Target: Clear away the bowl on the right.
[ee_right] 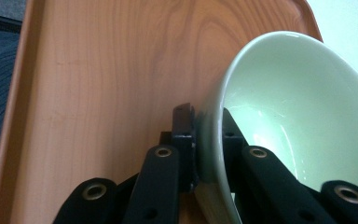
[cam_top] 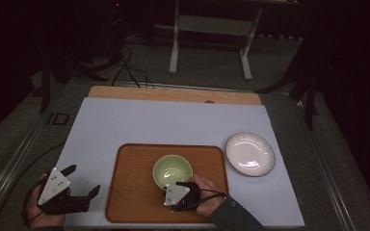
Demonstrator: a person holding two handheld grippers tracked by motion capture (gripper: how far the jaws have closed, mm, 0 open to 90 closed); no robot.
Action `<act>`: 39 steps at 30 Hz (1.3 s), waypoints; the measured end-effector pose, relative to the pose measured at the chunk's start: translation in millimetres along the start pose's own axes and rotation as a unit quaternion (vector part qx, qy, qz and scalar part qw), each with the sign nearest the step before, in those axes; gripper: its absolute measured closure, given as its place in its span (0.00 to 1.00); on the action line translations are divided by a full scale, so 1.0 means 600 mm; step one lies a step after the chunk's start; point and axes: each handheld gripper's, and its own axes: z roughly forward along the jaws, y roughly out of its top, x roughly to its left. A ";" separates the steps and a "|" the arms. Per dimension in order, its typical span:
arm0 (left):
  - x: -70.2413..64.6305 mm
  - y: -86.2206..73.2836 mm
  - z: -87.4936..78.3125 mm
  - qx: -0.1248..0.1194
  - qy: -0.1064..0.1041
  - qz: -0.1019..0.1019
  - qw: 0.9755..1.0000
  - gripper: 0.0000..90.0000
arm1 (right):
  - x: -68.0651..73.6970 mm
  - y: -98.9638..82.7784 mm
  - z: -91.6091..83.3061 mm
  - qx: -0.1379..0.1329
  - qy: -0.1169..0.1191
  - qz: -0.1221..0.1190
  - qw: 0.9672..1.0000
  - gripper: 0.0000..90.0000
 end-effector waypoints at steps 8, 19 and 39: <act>0.000 0.000 0.000 0.001 0.000 0.000 1.000 0.02 | -0.002 0.001 0.001 0.000 0.000 0.001 1.000 0.88; 0.000 0.000 0.000 0.000 0.000 0.000 1.000 0.02 | -0.008 0.001 -0.006 -0.014 0.000 0.009 1.000 0.79; 0.000 0.000 0.000 0.001 0.001 0.001 1.000 0.02 | -0.013 0.001 -0.039 -0.040 0.000 0.020 0.999 0.75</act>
